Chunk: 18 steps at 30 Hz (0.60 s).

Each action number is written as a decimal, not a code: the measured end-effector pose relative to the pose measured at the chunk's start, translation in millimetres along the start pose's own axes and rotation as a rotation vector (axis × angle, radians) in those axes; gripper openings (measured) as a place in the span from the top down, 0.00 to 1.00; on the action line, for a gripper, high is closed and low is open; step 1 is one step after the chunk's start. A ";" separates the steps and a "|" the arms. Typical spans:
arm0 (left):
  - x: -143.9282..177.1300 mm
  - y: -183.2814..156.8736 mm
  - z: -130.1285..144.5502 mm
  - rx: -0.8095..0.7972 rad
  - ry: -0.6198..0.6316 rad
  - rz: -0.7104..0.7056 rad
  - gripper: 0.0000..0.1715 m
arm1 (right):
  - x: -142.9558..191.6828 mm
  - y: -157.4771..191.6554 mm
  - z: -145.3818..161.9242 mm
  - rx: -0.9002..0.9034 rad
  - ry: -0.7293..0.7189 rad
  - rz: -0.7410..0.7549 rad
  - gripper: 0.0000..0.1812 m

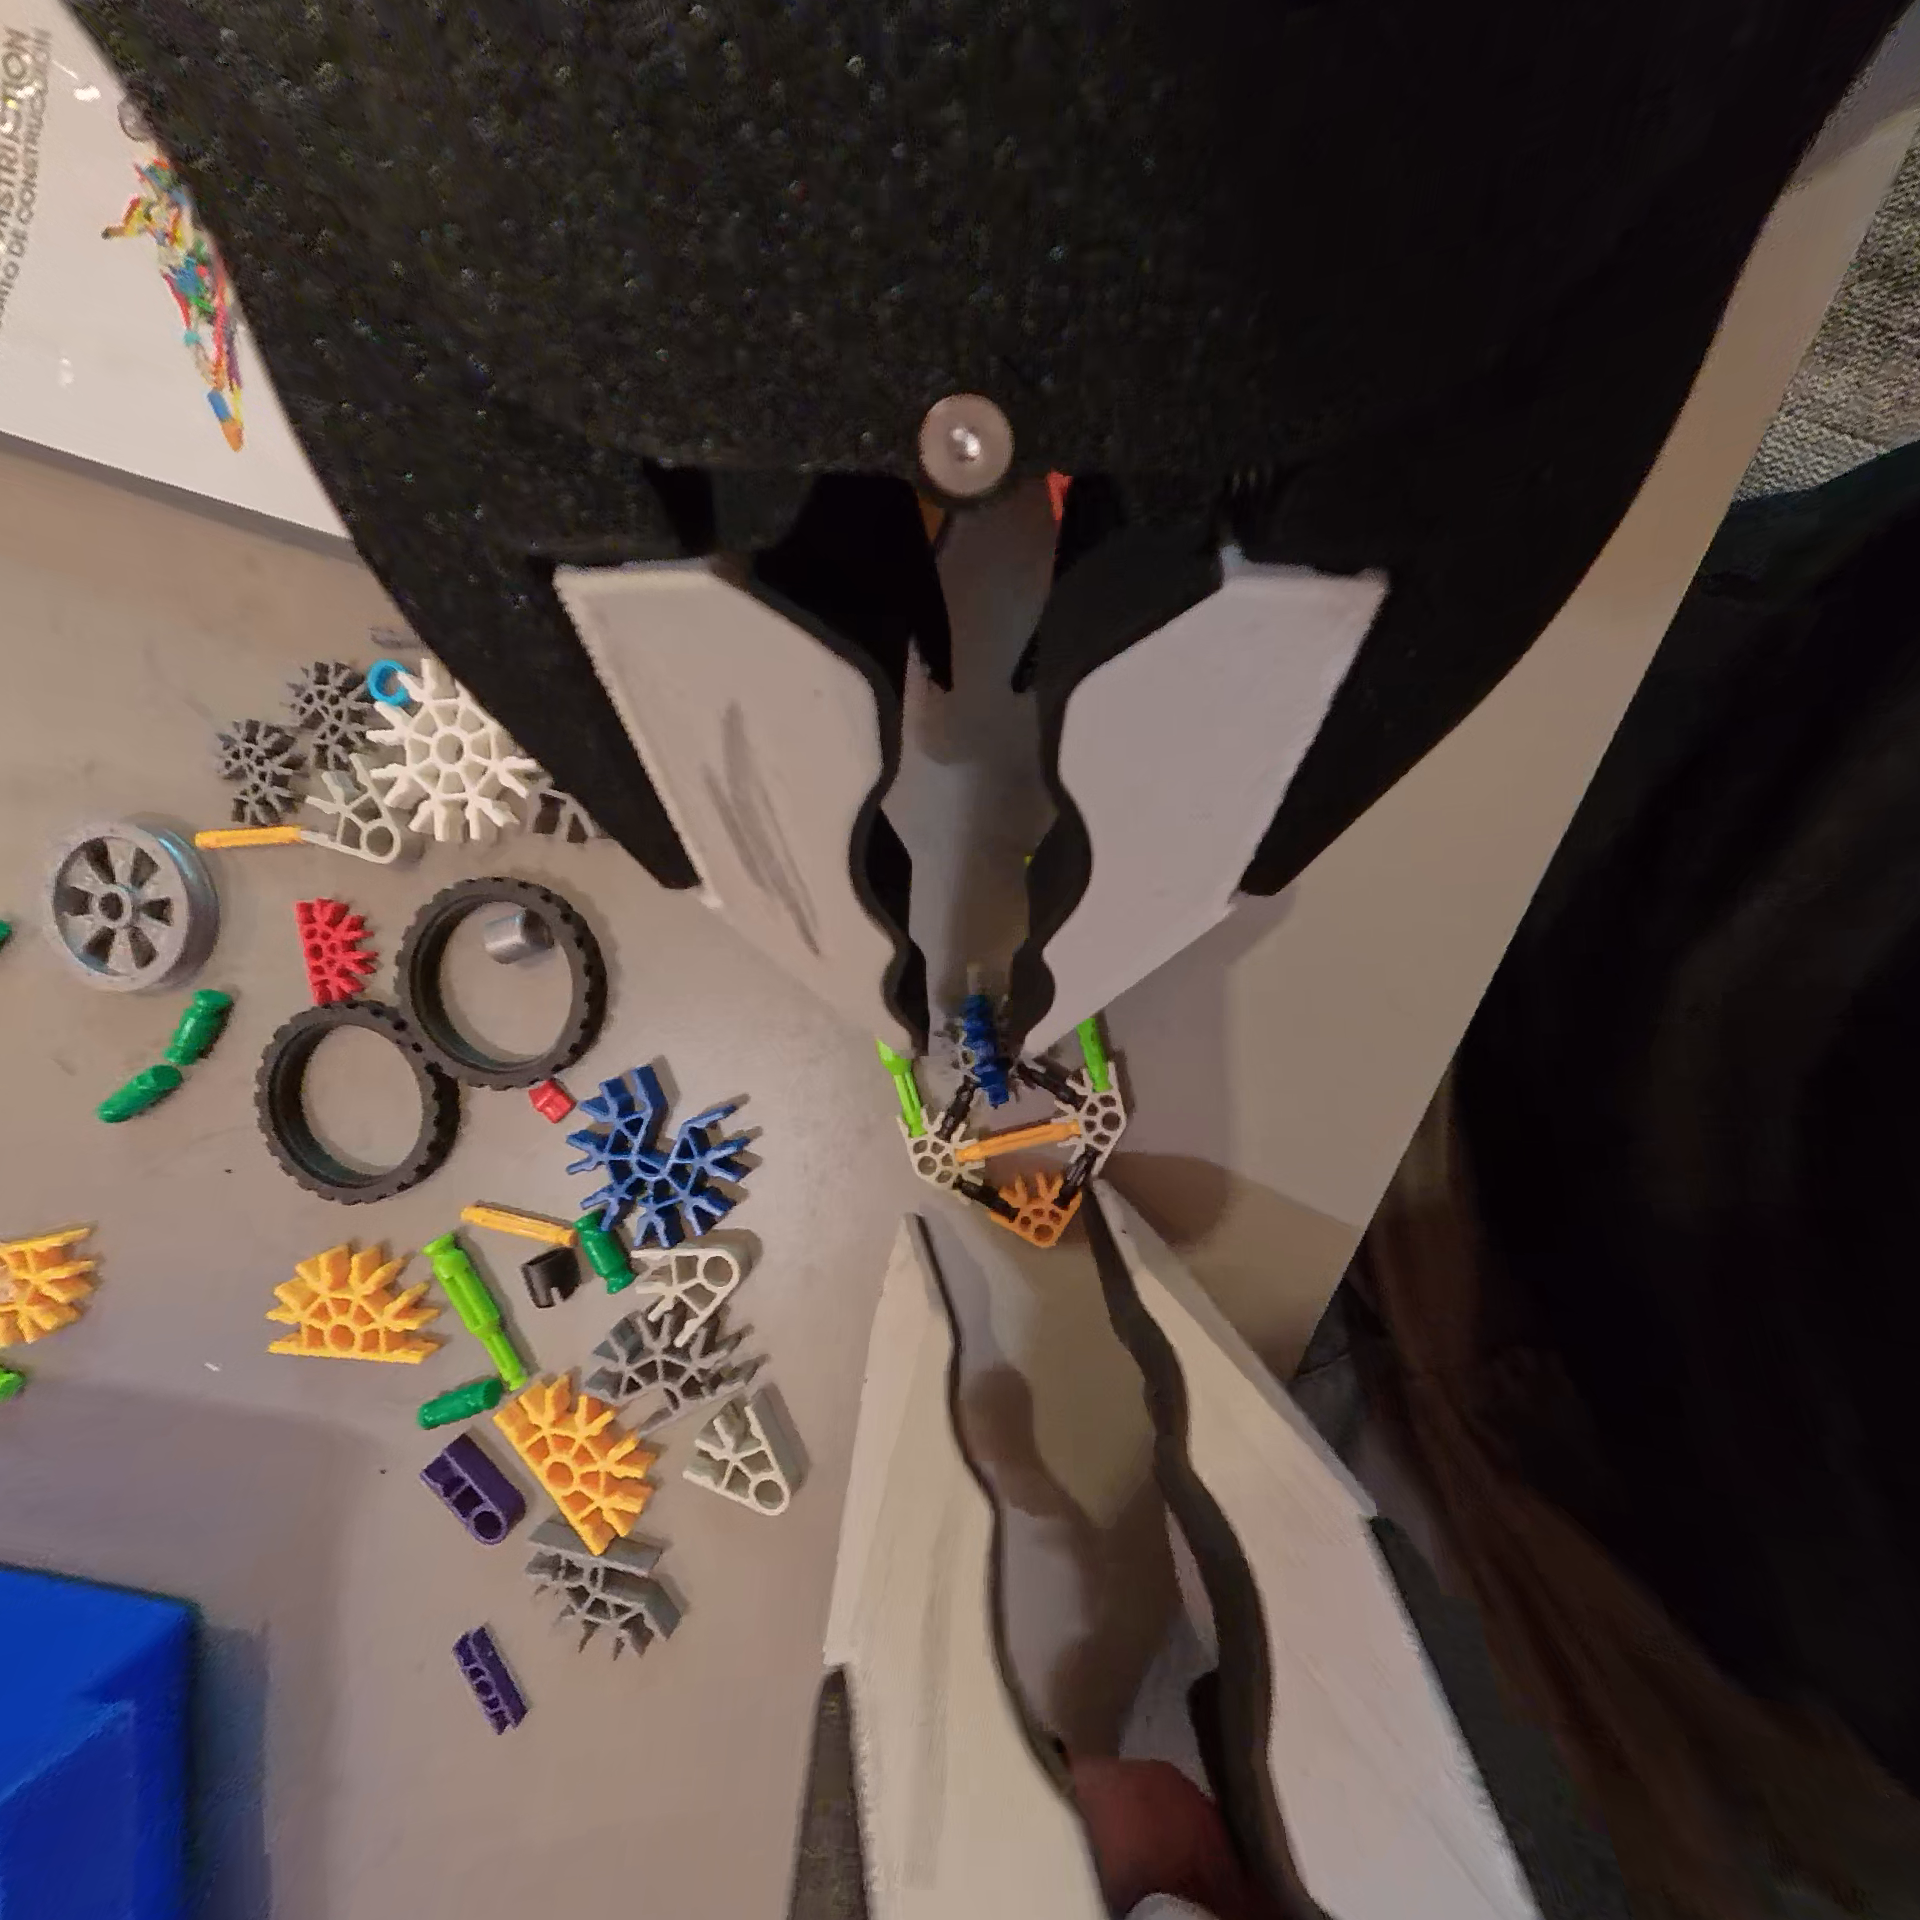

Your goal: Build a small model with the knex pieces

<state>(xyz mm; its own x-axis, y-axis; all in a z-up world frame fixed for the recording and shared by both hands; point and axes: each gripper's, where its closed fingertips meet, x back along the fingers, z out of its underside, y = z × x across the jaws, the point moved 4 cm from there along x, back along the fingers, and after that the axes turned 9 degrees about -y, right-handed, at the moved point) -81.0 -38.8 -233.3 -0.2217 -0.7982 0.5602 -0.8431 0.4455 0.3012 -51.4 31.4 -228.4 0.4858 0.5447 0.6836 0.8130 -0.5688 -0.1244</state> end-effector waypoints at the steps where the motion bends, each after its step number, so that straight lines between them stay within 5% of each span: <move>1: 0.2 -2.2 0.1 -0.021 0.004 -0.003 0.83 | 0.6 -0.7 -0.9 -0.009 -0.010 -0.004 0.93; 5: -0.8 -7.6 -0.8 -0.094 0.005 -0.046 0.82 | -4.4 0.8 0.4 -0.003 0.002 -0.021 0.94; 14: -5.6 -23.0 -3.4 -0.272 0.014 -0.112 0.97 | -4.6 3.8 -0.8 0.018 0.071 -0.027 0.94; 18: -6.7 -21.7 -6.8 -0.321 0.025 -0.111 0.92 | -5.1 4.7 -1.1 0.017 0.104 -0.034 0.94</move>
<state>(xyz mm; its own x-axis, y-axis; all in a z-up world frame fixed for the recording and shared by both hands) -57.9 -40.4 -238.4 -0.1219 -0.8402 0.5284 -0.6634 0.4650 0.5863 -50.4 25.3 -231.7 0.4229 0.4962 0.7583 0.8342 -0.5399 -0.1120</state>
